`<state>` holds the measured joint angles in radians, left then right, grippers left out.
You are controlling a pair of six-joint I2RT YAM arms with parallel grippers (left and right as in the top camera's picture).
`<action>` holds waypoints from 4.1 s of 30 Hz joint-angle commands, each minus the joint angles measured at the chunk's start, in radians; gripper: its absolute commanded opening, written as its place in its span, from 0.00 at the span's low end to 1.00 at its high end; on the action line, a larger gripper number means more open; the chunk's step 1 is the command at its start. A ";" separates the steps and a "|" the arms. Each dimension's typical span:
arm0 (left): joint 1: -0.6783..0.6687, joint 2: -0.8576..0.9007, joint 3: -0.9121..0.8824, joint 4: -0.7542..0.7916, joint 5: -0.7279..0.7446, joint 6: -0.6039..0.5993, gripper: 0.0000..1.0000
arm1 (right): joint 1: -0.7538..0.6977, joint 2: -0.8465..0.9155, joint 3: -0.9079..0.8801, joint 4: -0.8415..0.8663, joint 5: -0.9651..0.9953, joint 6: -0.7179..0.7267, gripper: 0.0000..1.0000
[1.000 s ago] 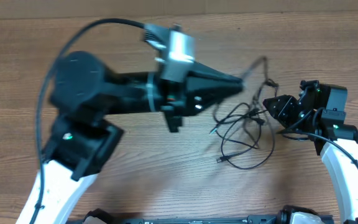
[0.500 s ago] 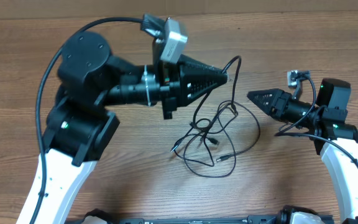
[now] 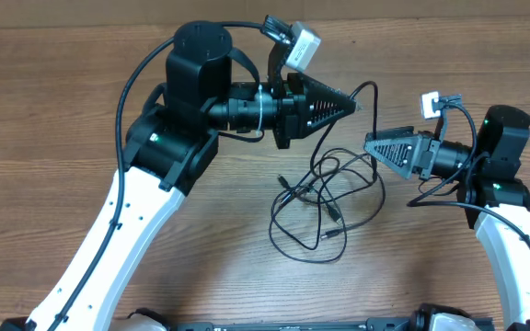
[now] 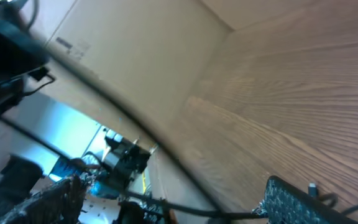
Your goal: Untangle cables
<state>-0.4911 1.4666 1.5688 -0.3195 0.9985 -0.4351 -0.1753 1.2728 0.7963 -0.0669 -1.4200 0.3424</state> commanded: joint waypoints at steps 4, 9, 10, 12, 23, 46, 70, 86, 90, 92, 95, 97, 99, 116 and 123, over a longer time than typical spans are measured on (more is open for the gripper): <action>-0.010 0.034 0.019 0.002 -0.017 0.008 0.04 | 0.002 -0.001 0.007 0.060 -0.121 -0.003 0.90; -0.018 0.037 0.019 0.027 -0.021 -0.049 0.04 | 0.002 -0.001 0.007 0.059 -0.114 -0.003 0.62; -0.019 0.037 0.019 0.037 -0.021 -0.062 0.04 | 0.002 -0.001 0.007 0.059 -0.112 -0.003 0.57; -0.020 0.037 0.019 0.077 -0.018 -0.097 0.04 | 0.002 -0.001 0.007 0.058 -0.108 -0.003 0.52; -0.020 0.037 0.019 0.488 -0.011 -0.345 0.04 | 0.057 -0.001 0.007 0.031 0.001 -0.004 0.42; 0.057 0.037 0.019 0.825 -0.003 -0.546 0.04 | 0.124 0.000 0.007 -0.442 0.643 -0.090 0.04; 0.558 0.037 0.019 1.085 0.071 -0.897 0.04 | 0.124 0.000 0.007 -0.452 0.688 -0.090 0.09; 0.871 0.037 0.019 1.120 0.241 -0.939 0.04 | 0.124 0.000 0.007 -0.441 0.730 -0.089 0.17; 0.931 0.037 0.019 1.120 0.278 -0.939 0.04 | 0.124 0.000 0.007 -0.440 0.730 -0.089 0.28; 0.961 0.037 0.019 1.120 0.296 -0.942 0.04 | 0.124 0.000 0.007 -0.439 0.731 -0.089 0.29; 0.996 0.037 0.019 1.120 0.316 -0.961 0.04 | 0.124 0.000 0.007 -0.435 0.731 -0.089 0.30; 1.002 0.037 0.019 1.120 0.329 -0.975 0.04 | 0.124 -0.001 0.007 -0.433 0.731 -0.089 0.31; 1.001 0.037 0.019 1.120 0.340 -0.992 0.04 | 0.124 0.000 0.007 -0.432 0.730 -0.088 0.38; 0.661 0.036 0.019 1.153 0.437 -1.081 0.04 | 0.124 0.000 0.007 -0.385 0.751 -0.082 1.00; 0.545 0.027 0.019 1.238 0.431 -1.141 0.04 | 0.124 0.007 0.007 -0.406 0.915 -0.082 1.00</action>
<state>0.0780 1.5295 1.5585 0.8856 1.4261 -1.5196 -0.0509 1.2690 0.8093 -0.4736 -0.5800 0.2611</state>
